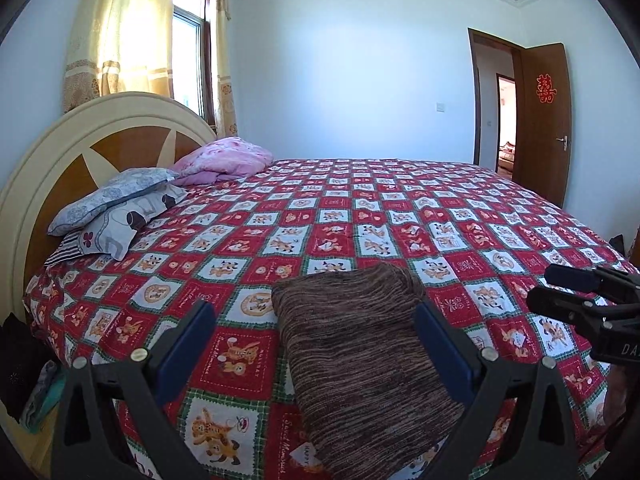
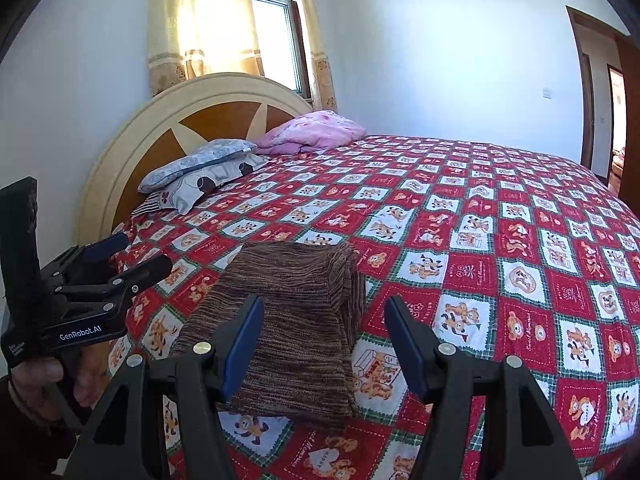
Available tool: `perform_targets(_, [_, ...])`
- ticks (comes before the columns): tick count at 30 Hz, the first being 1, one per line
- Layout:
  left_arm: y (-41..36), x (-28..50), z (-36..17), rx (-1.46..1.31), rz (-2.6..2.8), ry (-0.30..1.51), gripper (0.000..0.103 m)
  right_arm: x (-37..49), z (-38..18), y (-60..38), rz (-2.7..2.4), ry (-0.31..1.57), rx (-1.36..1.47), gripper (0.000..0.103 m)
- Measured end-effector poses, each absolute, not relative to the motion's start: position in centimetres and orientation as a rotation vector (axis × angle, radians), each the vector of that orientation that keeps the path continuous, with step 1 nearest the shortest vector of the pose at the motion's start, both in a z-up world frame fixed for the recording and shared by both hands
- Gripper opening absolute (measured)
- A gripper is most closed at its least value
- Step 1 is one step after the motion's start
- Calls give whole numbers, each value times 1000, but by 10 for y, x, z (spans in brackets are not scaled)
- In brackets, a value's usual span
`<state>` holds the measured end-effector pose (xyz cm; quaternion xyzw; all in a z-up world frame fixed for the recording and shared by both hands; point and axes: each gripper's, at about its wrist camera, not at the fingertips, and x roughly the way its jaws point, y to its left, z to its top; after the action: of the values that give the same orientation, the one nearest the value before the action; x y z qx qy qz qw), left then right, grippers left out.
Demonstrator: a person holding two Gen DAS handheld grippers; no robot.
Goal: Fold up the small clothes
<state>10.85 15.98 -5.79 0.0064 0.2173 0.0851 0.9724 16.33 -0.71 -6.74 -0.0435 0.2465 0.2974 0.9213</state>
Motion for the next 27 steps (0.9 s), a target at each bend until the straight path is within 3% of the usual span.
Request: perform_targets(27, [160,108,-57,10,175,437,102,163,-66,-11,602,503,-81,64])
